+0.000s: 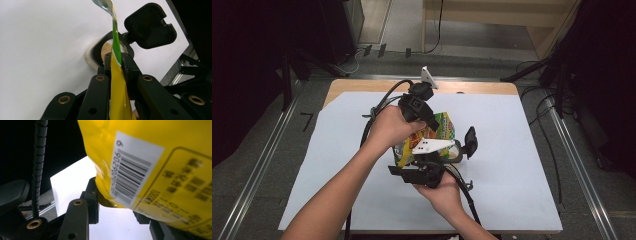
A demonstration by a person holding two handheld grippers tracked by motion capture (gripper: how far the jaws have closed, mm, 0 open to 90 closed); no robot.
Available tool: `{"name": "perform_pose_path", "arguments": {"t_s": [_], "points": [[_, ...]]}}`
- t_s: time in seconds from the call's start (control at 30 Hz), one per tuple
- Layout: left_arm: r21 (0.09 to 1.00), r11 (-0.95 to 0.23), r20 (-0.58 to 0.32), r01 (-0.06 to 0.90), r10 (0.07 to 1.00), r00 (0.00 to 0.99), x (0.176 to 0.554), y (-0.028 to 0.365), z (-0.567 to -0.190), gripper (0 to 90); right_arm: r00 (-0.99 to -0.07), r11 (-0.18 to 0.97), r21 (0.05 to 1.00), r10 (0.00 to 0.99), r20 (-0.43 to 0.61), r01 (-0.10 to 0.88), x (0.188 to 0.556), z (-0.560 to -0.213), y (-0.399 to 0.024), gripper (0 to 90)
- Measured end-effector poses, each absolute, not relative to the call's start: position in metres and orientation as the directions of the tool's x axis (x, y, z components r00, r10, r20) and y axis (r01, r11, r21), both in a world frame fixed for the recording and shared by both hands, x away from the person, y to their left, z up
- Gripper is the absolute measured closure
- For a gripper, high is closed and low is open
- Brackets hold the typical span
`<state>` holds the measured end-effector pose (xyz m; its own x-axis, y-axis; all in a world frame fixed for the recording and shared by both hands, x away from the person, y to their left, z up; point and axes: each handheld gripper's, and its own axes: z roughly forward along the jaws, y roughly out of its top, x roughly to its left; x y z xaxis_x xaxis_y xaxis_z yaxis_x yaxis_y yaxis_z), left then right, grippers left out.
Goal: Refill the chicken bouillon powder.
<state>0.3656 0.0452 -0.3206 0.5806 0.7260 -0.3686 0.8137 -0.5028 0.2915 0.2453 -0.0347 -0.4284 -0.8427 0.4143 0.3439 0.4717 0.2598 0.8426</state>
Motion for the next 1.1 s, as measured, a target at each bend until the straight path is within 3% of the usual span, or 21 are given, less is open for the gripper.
{"name": "perform_pose_path", "arguments": {"t_s": [1.1], "points": [[0.279,-0.486,-0.379,0.828,0.737,0.560,0.3743,0.0479,-0.3233,85.0,-0.843,0.263,0.846,0.427,0.329,0.464,0.2457,-0.4260,-0.0359,62.5]]}}
